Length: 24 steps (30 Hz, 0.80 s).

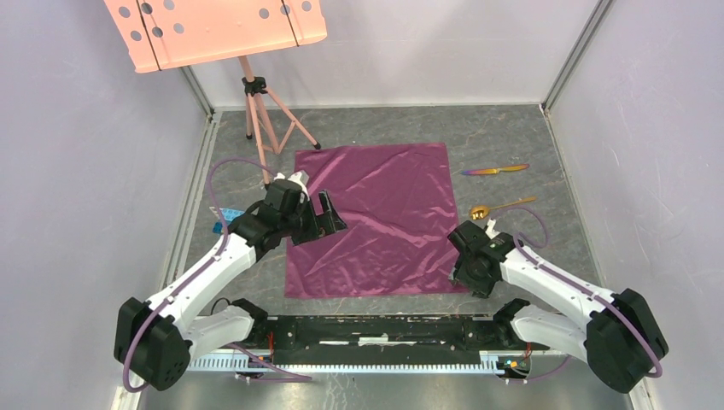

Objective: Fold the napkin into a case and place the utensils inside
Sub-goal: Smooth out the napkin at the center of the board, then pick up the flattened napkin from the center of the board.

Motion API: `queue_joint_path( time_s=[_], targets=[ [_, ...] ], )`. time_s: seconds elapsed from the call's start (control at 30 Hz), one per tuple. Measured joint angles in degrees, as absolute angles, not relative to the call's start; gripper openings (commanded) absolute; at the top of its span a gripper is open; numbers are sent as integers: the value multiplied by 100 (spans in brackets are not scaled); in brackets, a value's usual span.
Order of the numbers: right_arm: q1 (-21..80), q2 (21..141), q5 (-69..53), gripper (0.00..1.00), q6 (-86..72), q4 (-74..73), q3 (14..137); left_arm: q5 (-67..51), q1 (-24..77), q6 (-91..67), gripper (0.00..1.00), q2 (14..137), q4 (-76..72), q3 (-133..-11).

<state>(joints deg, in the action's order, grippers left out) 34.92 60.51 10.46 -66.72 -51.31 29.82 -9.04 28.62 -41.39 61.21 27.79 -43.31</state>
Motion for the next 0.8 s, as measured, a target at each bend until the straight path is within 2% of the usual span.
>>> queue_joint_path(
  time_s=[0.53, 0.63, 0.8],
  targets=[
    [3514, 6436, 1234, 57, -7345, -5196, 3170, -849, 2864, -4139, 100, 5714, 3059, -4123],
    [3516, 6469, 1234, 49, -7424, -5190, 3170, -781, 2869, -4139, 100, 5629, 3153, -4123],
    [3514, 6650, 1238, 44, -7509, -5089, 3164, -694, 2869, -4139, 100, 5577, 3426, -4143]
  ],
)
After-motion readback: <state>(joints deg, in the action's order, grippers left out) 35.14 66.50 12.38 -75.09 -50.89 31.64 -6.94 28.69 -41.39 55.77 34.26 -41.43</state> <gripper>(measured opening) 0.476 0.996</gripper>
